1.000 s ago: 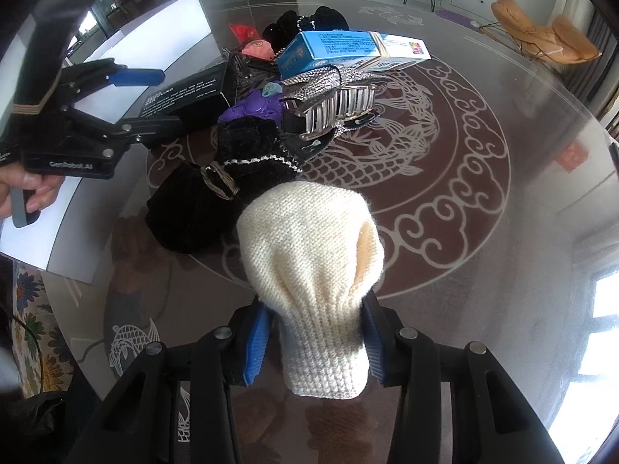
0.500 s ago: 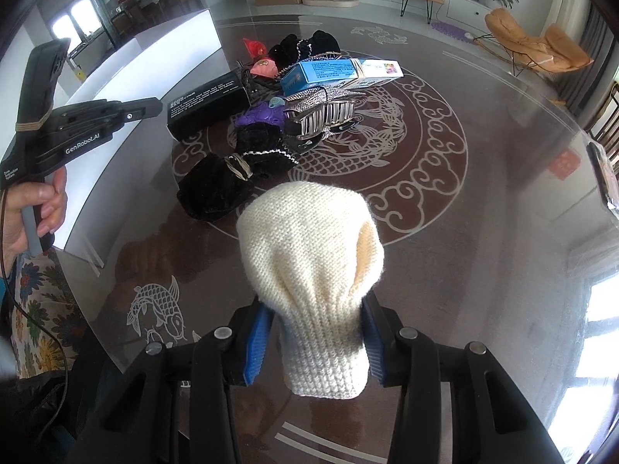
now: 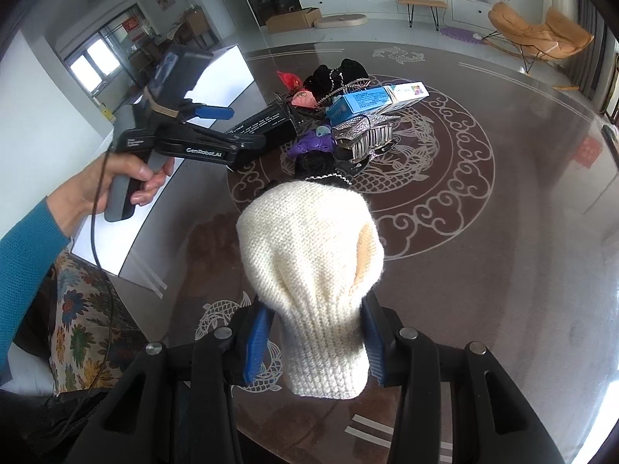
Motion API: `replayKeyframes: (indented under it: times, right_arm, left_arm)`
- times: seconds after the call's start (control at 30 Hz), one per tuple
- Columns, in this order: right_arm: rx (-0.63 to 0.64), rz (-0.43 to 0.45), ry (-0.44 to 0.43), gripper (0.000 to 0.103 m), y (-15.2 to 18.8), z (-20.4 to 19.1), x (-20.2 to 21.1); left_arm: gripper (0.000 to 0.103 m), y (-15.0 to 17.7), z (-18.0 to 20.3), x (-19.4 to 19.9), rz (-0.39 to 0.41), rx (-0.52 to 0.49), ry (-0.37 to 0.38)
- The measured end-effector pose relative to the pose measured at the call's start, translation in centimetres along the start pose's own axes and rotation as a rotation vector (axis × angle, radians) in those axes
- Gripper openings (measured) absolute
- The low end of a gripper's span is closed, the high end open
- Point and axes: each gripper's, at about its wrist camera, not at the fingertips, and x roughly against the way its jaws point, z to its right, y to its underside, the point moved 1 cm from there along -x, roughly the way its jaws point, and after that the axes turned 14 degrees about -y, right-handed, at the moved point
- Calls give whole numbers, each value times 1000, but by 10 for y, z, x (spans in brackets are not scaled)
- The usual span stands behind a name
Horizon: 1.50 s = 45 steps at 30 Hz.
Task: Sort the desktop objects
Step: 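Carry the black box with the left gripper while the right carries the mitten to the bin, then open the left gripper dropping the box while the right drops the mitten into the bin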
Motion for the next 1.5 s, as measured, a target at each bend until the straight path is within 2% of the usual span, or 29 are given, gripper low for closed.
replayKeyframes:
  times: [0.03,0.07,0.17,0.27,0.33,0.47,0.57,0.67,0.77,0.9,1.07,1.1,1.13,1.2,1.27,1.33,1.4,1.5]
  right_arm:
    - [0,-2,3,43,0,0,0]
    - [0,-6,7,43,1,0,1]
    - [-5,-10,25,43,1,4,2]
    - [-13,-5,40,43,-1,5,5]
    - [-3,-8,52,43,-3,2,4]
    - [30,-49,64,43,-21,-15,-12]
    - [90,-45,16,43,-56,-56,-28]
    - [191,-25,-64,43,-99,-123,-47]
    - [287,-15,-159,43,-136,-197,-76]
    - [391,-26,-228,43,-160,-278,-126]
    - [398,-83,-269,44,-161,-323,-195]
    - [400,-98,-262,47,-159,-328,-208]
    - [405,-114,-247,63,-156,-333,-220]
    - [419,-134,-224,87,-149,-341,-235]
    - [438,-106,-215,89,-145,-345,-236]
    - [434,-84,-232,89,-143,-341,-230]
    - [427,-28,-236,89,-142,-330,-213]
    - [424,89,-193,99,-132,-294,-177]
  left_arm:
    - [66,0,3,-3,-2,-4,-5]
    - [62,0,5,-2,9,-5,-17]
    - [59,4,5,4,34,48,-29]
    - [59,21,-18,29,75,207,16]
    - [59,37,-35,62,123,286,45]
    - [59,80,-81,147,223,371,56]
    - [59,119,-132,200,255,440,-25]
    - [59,165,-186,219,213,503,-179]
    - [59,209,-234,207,112,570,-293]
    - [59,260,-272,179,-7,652,-341]
    - [61,294,-280,148,-71,715,-316]
    - [61,298,-281,144,-75,723,-314]
    - [65,299,-281,141,-80,727,-325]
    - [90,301,-281,140,-84,732,-362]
    - [92,301,-281,147,-48,738,-386]
    - [92,297,-279,157,-8,754,-375]
    - [92,286,-268,172,41,764,-345]
    - [92,258,-235,200,137,737,-249]
